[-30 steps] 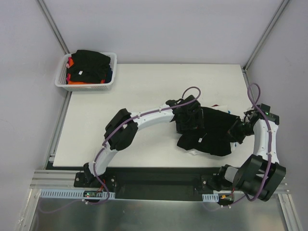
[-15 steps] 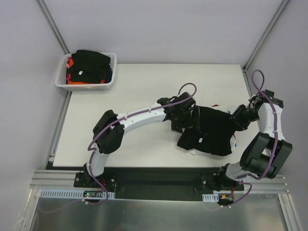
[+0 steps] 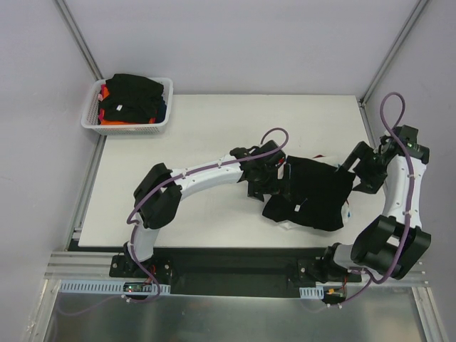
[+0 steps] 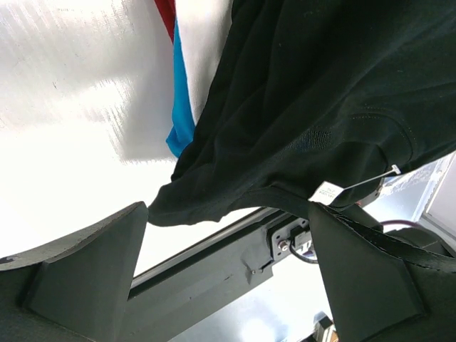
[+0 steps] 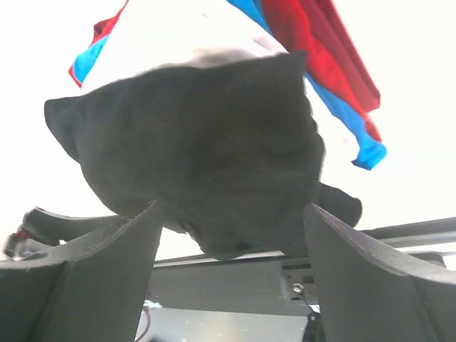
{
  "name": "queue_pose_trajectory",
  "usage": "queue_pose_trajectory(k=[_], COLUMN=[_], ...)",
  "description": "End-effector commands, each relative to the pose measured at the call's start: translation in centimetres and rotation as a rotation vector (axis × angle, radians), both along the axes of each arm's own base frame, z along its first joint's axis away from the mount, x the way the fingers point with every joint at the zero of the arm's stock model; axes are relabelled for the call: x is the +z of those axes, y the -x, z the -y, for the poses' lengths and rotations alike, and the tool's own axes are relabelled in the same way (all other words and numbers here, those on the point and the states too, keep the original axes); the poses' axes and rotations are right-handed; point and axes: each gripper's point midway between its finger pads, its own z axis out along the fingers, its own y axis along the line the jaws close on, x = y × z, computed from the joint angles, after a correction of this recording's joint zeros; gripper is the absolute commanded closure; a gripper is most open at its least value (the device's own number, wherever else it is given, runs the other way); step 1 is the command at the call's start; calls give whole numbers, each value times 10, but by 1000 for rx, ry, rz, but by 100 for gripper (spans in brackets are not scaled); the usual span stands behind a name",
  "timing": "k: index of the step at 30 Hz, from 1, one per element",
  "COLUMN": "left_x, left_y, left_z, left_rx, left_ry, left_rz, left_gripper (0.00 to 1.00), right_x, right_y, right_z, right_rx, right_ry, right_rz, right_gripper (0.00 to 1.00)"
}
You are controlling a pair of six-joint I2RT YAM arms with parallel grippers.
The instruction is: Fold and stack the t-shirts
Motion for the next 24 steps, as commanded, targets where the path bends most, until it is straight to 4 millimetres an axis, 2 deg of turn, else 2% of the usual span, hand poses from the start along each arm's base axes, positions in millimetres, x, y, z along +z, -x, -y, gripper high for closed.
queue_pose_trajectory(k=[1, 4, 6, 10, 11, 12, 17, 20, 21, 24], left_x=[26, 24, 22, 15, 14, 18, 10, 8, 7, 7], left_y=[-9, -9, -9, -7, -8, -9, -8, -11, -10, -13], left_z=[-3, -3, -5, -15, -18, -22, -46, -52, -52, -49], left_rx=[-9, -12, -12, -9, -9, -2, 21, 32, 31, 31], left_ry=[39, 38, 36, 14, 10, 14, -20, -25, -26, -21], left_rz=[46, 40, 29, 21, 20, 28, 22, 17, 13, 7], left_gripper=[5, 5, 5, 5, 5, 5, 5, 5, 5, 5], right_x=[5, -12, -24, -42, -45, -52, -52, -49, -48, -46], right_y=[24, 33, 31, 16, 6, 2, -29, -38, -40, -40], right_z=[10, 11, 8, 0, 0, -1, -4, -3, -3, -2], right_rx=[-35, -30, -24, -10, -5, 1, -11, -6, -1, 9], right_ry=[95, 100, 81, 12, 6, -15, -84, -91, -91, -86], right_rz=[-49, -100, -99, -56, -24, -25, 35, 43, 47, 46], right_gripper=[18, 18, 18, 18, 18, 18, 20, 26, 32, 40])
